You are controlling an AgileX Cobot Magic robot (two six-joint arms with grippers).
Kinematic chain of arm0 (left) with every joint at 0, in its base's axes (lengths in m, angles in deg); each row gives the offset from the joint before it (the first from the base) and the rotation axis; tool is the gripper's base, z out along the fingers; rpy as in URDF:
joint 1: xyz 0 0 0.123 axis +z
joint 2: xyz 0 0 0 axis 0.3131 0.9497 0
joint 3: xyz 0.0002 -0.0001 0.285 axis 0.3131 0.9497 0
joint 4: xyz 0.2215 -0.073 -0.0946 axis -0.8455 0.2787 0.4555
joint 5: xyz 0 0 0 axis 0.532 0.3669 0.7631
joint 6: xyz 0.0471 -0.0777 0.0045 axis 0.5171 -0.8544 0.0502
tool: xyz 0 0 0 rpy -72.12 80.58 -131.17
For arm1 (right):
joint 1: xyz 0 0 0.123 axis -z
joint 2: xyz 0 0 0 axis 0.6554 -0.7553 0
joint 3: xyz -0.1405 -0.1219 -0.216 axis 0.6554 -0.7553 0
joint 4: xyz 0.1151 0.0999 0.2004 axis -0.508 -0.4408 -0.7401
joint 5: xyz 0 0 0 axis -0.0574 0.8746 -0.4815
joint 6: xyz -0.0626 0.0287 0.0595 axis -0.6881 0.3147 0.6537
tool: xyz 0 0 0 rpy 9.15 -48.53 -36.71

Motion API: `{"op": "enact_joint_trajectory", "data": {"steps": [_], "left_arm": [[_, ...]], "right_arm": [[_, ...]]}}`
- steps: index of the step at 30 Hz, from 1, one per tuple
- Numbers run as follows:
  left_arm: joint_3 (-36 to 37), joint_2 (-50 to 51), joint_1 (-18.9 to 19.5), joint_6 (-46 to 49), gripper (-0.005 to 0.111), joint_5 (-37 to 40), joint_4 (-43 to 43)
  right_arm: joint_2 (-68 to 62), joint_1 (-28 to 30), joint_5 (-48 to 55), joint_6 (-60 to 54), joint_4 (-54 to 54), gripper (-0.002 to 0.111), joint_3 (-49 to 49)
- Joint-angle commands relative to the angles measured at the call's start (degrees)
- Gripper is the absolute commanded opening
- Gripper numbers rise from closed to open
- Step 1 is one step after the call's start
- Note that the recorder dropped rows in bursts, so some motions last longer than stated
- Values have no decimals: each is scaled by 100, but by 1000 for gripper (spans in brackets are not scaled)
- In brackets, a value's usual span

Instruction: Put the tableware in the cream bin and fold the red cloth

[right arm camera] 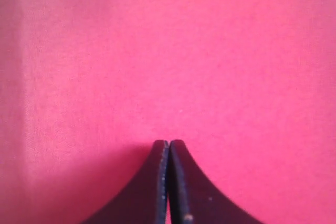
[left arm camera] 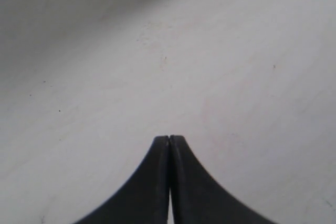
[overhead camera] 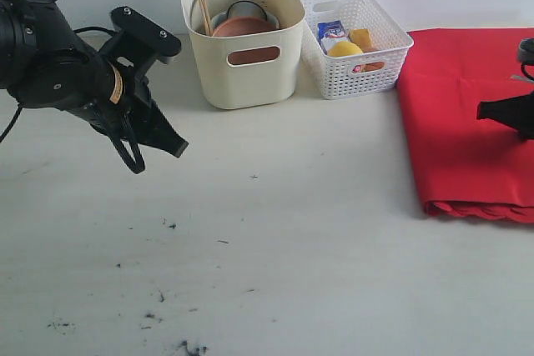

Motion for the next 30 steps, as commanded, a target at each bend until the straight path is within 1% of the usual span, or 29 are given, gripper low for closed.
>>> {"op": "enact_joint_trajectory", "data": {"steps": [1, 8, 13, 17, 20, 23, 28, 30], "left_arm": [[34, -49, 12, 13, 1, 10, 27], [34, -49, 12, 27, 1, 9, 27], [34, -49, 12, 27, 1, -51, 27], [34, -49, 12, 27, 1, -51, 27], [34, -49, 12, 27, 1, -155, 27], [34, -49, 12, 13, 1, -195, 27], [47, -245, 12, -178, 1, -218, 27], [206, -488, 12, -189, 1, -321, 27]], "right_arm": [[-476, 23, 65, -162, -19, 0, 454], [-931, 23, 65, -323, -44, 0, 1280], [-1022, 23, -70, -312, -86, 0, 1355], [-838, 23, -136, -312, -564, 0, 1355], [-435, 23, 69, -312, -935, 0, 1355], [149, 23, 135, -312, -937, 0, 1199], [1418, 23, -219, -254, -949, 0, 519], [2008, 23, -492, -254, -1071, 0, 202]]}}
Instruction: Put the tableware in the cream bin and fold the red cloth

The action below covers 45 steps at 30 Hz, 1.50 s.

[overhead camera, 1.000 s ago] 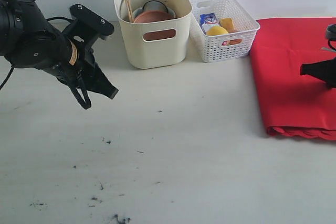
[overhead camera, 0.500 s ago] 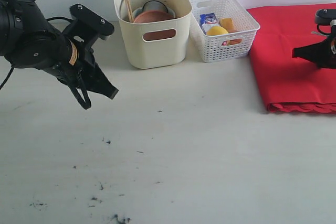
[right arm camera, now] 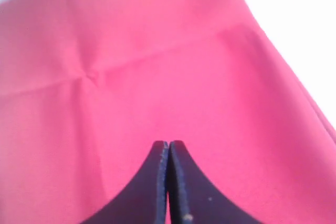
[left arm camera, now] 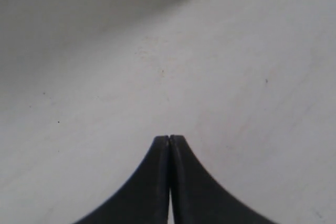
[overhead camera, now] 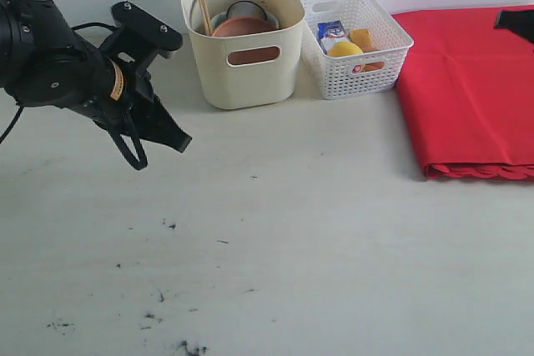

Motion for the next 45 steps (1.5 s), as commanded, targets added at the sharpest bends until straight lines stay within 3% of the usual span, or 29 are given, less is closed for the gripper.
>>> {"op": "enact_joint_trajectory", "data": {"steps": [1, 10, 19, 27, 36, 38, 40, 42, 45], "left_arm": [[322, -585, 12, -210, 1, -306, 27], [2010, -2768, 12, -568, 1, -2091, 27], [3497, -4947, 12, -866, 1, -3472, 167], [4206, -6140, 12, -831, 1, -3469, 282], [4271, -6321, 0, -820, 1, -3456, 282], [4293, -6554, 94, -433, 1, -3384, 162], [4514, -7210, 440, -364, 1, -3435, 202], [4881, -7942, 967, -364, 1, -3490, 229], [5495, -9223, 2074, -387, 1, -3490, 234]], "right_arm": [[1276, 3, -591, 9, -138, 0, -720], [3878, 3, -1795, 265, -161, 0, -2264], [6130, 3, -2136, 333, -137, 0, -3890], [7308, 3, -2044, 400, -140, 0, -4475], [7639, 3, -2044, 400, -140, 0, -4475], [7638, 3, -2044, 400, -128, 0, -4475], [7638, 3, -1981, 400, -127, 0, -4475], [7638, 3, -1981, 400, -127, 0, -4475], [7638, 3, -1981, 400, -127, 0, -4475]]}}
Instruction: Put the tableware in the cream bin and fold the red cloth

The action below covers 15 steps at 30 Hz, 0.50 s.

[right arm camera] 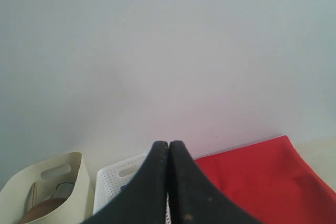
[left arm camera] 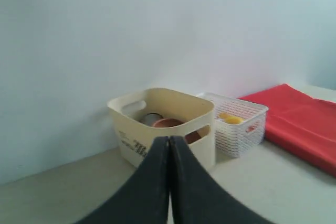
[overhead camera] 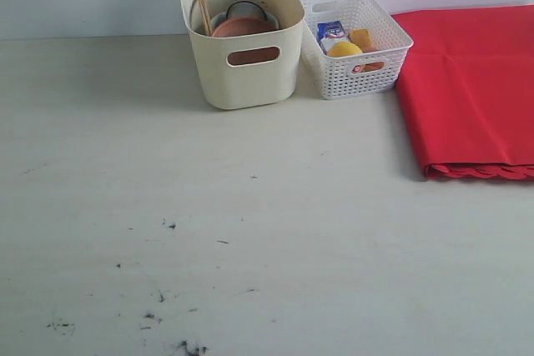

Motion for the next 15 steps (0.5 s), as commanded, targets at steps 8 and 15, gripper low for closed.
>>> {"op": "enact_joint_trajectory", "data": {"steps": [8, 15], "left_arm": [[794, -1857, 2000, -188, 1, -125, 54], [794, -1857, 2000, 1881, 1, 685, 2820]], "right_arm": [[26, 3, -11, 9, 25, 0, -28], [26, 3, 1, 9, 36, 0, -28]]}}
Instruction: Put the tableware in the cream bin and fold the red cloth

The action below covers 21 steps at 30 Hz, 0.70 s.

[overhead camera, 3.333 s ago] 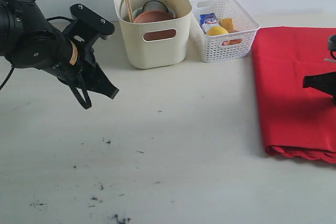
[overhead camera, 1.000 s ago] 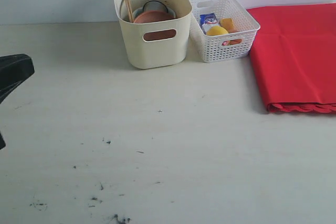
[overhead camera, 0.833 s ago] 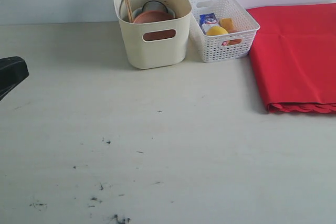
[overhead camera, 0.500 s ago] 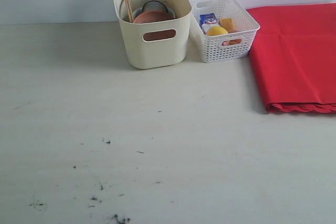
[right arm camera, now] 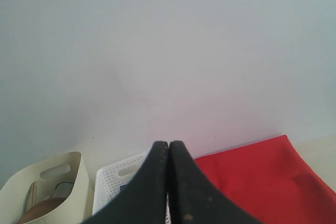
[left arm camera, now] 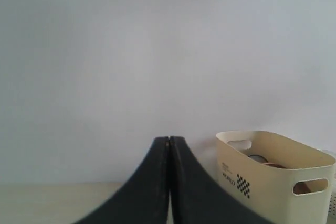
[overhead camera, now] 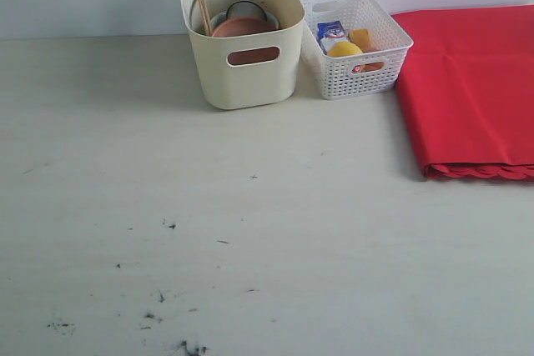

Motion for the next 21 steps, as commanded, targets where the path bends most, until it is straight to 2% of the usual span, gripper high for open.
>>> {"op": "enact_joint_trajectory", "data": {"steps": [1, 4, 10, 21], "left_arm": [[18, -39, 8, 1477, 1, 759, 1572], [18, -39, 8, 1692, 1, 1342, 1782], [18, -39, 8, 1965, 1, 1655, 1868], [18, -39, 8, 1977, 1, 1694, 1868]], "right_arm": [[26, 3, -12, 9, 36, 0, -28], [26, 3, -12, 9, 36, 0, -28], [26, 3, -12, 9, 15, 0, -28], [26, 3, -12, 9, 39, 0, -28]]}}
